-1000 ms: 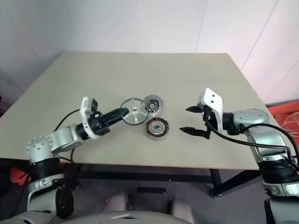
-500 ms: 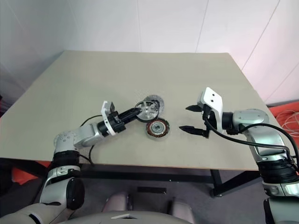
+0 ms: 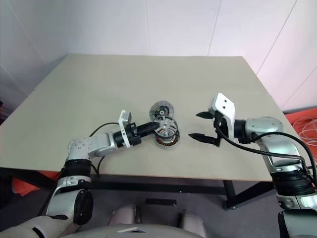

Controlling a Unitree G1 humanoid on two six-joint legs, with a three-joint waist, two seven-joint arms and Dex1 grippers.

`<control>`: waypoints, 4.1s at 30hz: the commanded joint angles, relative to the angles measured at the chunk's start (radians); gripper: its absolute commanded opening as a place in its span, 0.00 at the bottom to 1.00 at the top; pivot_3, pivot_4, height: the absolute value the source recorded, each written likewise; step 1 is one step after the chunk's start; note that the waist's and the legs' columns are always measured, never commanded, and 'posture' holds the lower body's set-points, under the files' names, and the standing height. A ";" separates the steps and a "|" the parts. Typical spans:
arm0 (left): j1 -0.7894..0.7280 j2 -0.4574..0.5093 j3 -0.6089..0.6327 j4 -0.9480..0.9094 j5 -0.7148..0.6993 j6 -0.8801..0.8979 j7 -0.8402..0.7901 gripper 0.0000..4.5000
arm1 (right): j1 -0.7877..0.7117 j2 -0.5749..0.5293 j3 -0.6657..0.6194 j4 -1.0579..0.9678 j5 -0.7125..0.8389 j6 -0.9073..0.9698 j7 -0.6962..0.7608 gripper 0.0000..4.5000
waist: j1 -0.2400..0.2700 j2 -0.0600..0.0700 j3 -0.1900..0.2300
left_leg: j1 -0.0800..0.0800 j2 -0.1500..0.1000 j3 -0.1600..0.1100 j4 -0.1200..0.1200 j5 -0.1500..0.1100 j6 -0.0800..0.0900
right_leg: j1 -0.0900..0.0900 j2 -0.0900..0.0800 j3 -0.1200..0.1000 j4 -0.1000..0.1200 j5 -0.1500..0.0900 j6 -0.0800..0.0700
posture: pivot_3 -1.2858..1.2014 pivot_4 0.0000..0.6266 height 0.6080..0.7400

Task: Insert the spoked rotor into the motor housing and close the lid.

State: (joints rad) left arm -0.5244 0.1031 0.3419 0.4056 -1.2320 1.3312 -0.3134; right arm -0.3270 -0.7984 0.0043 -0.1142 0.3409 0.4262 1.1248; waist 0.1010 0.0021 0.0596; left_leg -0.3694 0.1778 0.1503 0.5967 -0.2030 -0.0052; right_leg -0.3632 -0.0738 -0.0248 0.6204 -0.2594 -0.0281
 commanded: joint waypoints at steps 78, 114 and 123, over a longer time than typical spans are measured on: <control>0.036 0.488 -0.107 -0.388 0.403 -0.332 -0.363 0.99 | -0.101 0.185 0.090 -0.007 -0.043 -0.011 -0.166 1.00 | -0.005 0.001 0.001 | 0.000 0.001 0.000 -0.001 0.000 0.000 | -0.001 0.000 0.000 0.000 0.000 0.000 | 0.52 0.00 1.00; 0.061 0.483 -0.227 -0.287 0.745 -0.877 -0.683 1.00 | -0.102 0.330 0.257 0.242 -0.235 -0.192 -0.199 0.01 | -0.008 0.000 0.001 | 0.001 0.001 0.000 -0.002 0.003 -0.005 | -0.002 0.000 0.000 0.004 0.000 0.000 | 0.52 0.00 1.00; 0.076 0.497 -0.207 -0.299 0.701 -0.854 -0.723 1.00 | -0.186 0.134 0.238 0.097 -0.159 -0.092 0.034 0.01 | -0.005 0.000 0.001 | 0.000 0.001 0.000 -0.001 0.003 -0.005 | -0.003 0.000 0.000 0.004 0.000 0.000 | 0.52 0.00 1.00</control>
State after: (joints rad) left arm -0.4369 0.5856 0.1118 0.1451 -0.5088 0.4782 -1.0216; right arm -0.4728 -0.6413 0.2625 0.0287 0.1595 0.3304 1.1065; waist 0.0958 0.0025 0.0605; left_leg -0.3695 0.1795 0.1506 0.5952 -0.1998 -0.0103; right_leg -0.3660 -0.0736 -0.0246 0.6241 -0.2593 -0.0282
